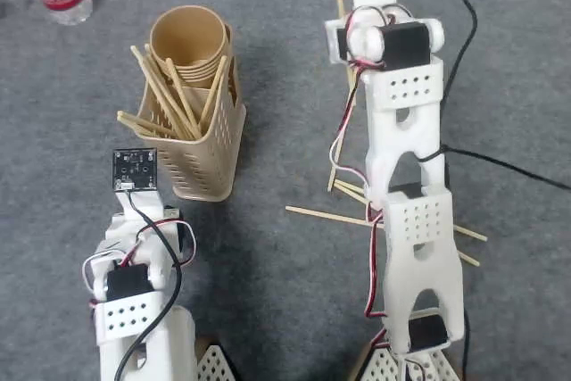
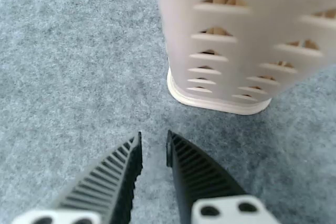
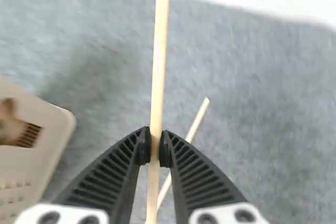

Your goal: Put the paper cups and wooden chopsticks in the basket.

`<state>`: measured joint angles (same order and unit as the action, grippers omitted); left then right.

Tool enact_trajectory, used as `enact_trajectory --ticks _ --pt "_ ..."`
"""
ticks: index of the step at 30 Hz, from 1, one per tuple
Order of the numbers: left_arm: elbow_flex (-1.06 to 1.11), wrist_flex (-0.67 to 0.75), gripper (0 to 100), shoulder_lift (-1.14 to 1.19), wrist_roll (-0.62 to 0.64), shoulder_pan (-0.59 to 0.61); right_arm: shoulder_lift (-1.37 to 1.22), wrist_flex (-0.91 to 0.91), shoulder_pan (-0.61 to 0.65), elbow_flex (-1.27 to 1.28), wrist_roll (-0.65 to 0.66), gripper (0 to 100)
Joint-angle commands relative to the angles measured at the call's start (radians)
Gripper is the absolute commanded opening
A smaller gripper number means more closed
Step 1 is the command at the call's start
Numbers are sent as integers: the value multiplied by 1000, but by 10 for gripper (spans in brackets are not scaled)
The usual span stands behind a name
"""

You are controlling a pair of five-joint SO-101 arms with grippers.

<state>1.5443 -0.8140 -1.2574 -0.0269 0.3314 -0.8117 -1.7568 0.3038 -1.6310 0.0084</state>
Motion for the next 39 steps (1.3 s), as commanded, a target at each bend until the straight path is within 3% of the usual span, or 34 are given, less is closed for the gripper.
enact_trajectory --ticks 1,9,17,23,31,39 --pt "-5 18 70 -11 -12 0 111 -36 56 -41 14 6" --pt "-5 18 70 -11 -12 2 154 27 300 -48 14 6" --pt "-5 18 70 -11 -12 2 165 265 492 -52 14 6" --pt "-5 18 70 -11 -12 3 188 271 662 -55 15 6" --pt "-5 18 70 -11 -12 3 234 208 673 -57 6 6" --pt "-5 18 70 -11 -12 -2 535 74 654 -55 8 6"
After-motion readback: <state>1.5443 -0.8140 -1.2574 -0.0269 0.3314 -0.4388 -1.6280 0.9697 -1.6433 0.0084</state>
